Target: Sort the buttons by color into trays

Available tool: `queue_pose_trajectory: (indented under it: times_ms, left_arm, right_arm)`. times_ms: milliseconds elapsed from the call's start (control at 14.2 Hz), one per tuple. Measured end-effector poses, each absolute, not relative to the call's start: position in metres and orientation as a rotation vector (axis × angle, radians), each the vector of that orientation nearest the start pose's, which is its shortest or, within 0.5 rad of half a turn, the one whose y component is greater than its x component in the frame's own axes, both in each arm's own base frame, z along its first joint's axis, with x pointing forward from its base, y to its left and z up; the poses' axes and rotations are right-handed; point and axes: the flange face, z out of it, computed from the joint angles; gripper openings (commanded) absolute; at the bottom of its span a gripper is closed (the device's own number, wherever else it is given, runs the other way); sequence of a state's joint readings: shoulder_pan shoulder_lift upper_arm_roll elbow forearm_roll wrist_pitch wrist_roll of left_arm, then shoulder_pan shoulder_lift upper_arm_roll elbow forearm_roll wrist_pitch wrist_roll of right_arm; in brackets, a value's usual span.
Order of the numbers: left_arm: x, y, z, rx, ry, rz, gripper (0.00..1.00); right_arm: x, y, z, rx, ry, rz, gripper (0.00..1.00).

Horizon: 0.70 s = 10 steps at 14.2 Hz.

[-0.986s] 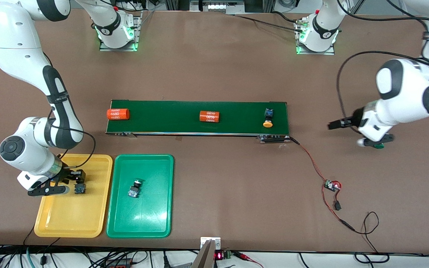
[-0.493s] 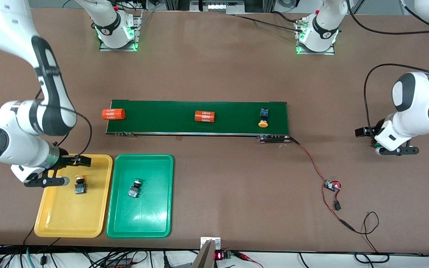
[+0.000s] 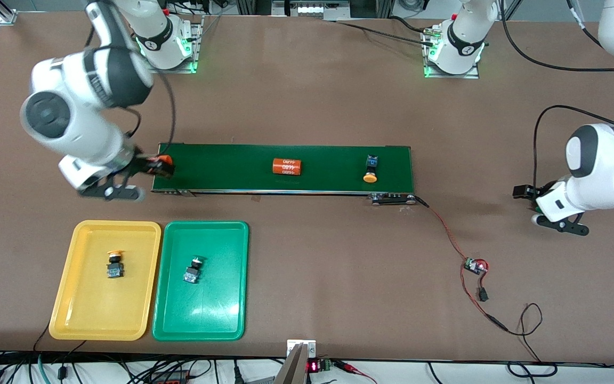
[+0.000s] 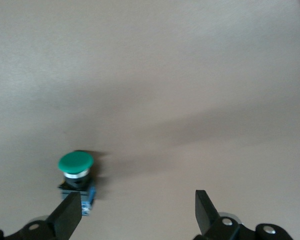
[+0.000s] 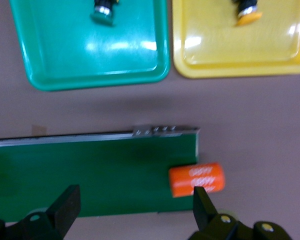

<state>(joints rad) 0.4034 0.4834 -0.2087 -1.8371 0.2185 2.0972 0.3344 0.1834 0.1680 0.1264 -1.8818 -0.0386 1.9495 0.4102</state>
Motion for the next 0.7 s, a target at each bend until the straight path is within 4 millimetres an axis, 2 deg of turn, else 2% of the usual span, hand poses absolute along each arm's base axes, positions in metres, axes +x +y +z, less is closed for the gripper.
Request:
queue_pose_trajectory:
  times_ms: [211, 352, 493, 704]
  left_arm:
    - [0.608, 0.194, 0.249, -3.095, 0.467, 0.316, 1.0]
    - [0.609, 0.213, 0.242, -3.103, 0.497, 0.311, 1.0]
    - [0.608, 0.218, 0.228, -3.116, 0.498, 0.334, 1.0]
    - [0.603, 0.22, 0.204, -3.135, 0.496, 0.382, 1.0]
  right_arm:
    - [0.512, 0.237, 0.377, -3.166, 0.238, 0.039, 1.0]
    - [0.482, 0.273, 0.352, -3.159, 0.251, 0.021, 1.0]
    - [0.464, 0.291, 0.341, -3.17, 0.214, 0.037, 1.0]
    - [0.459, 0.297, 0.337, -3.173, 0.2, 0.043, 1.0]
